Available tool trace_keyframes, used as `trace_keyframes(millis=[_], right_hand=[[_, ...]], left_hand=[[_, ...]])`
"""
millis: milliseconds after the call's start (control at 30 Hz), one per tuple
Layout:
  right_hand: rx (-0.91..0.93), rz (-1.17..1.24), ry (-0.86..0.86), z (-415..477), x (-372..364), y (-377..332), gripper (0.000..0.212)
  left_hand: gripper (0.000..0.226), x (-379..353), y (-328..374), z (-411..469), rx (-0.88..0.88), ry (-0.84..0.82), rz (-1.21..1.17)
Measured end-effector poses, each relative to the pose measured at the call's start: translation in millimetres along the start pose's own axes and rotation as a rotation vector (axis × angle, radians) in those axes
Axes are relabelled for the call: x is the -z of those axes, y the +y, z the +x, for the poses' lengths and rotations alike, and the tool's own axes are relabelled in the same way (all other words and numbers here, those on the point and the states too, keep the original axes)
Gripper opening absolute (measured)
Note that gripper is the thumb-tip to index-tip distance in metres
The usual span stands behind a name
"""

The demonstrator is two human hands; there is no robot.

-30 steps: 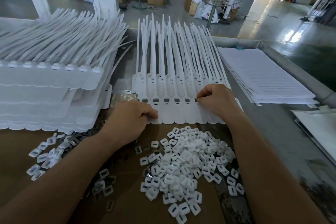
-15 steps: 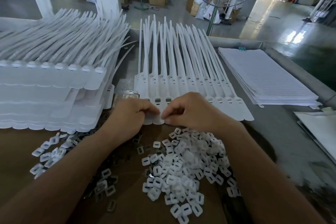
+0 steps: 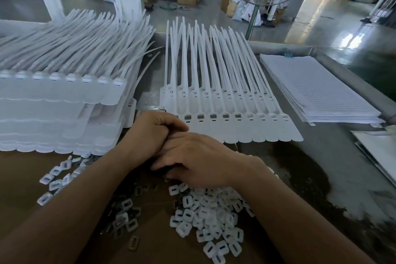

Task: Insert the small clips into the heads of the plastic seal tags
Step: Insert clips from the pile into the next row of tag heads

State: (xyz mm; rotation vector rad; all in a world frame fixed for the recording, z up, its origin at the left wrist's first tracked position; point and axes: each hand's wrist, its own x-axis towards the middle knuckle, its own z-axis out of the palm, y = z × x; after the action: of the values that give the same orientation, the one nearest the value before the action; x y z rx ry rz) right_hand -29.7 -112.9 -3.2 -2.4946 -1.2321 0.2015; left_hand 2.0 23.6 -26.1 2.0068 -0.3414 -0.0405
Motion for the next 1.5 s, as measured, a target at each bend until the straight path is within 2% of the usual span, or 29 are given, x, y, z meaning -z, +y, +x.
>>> trace_keyframes(millis=[167, 333, 467, 833, 933, 1100, 1233, 1367, 1500], right_hand=[[0.051, -0.025, -0.030, 1.3, -0.6, 0.7, 0.027], [-0.092, 0.005, -0.077, -5.7, 11.9, 8.8, 0.023], [-0.201, 0.040, -0.020, -13.4, 18.7, 17.0, 0.017], [-0.291, 0.319, 0.150, -22.6, 23.6, 35.1, 0.011], [-0.315, 0.313, 0.212, -22.5, 23.8, 37.6, 0.003], [-0.414, 0.240, 0.335, -27.5, 28.5, 47.2, 0.013], [-0.563, 0.219, 0.578, -40.1, 37.9, 70.5, 0.018], [-0.706, 0.252, 0.798, -56.5, 42.9, 94.6, 0.014], [-0.813, 0.277, 0.838, -67.7, 40.3, 109.1, 0.012]], left_hand=[[0.050, -1.2, -0.1, 1.7, 0.009, 0.022, 0.031], [0.050, 0.1, -0.8, 0.6, 0.005, -0.007, 0.036], [0.051, -1.6, -0.2, -0.2, 0.001, 0.004, 0.106], [0.047, -4.1, 4.2, -3.1, 0.008, -0.001, 0.205], [0.047, -5.5, 3.3, -1.6, 0.003, -0.002, 0.218], [0.044, -9.0, 1.1, 0.6, 0.001, -0.003, 0.241], [0.043, -10.3, -1.0, 1.7, -0.002, -0.004, 0.250], [0.043, -10.9, -3.8, 2.3, -0.013, -0.004, 0.258], [0.042, -10.3, -4.3, 2.2, -0.032, -0.016, 0.250]])
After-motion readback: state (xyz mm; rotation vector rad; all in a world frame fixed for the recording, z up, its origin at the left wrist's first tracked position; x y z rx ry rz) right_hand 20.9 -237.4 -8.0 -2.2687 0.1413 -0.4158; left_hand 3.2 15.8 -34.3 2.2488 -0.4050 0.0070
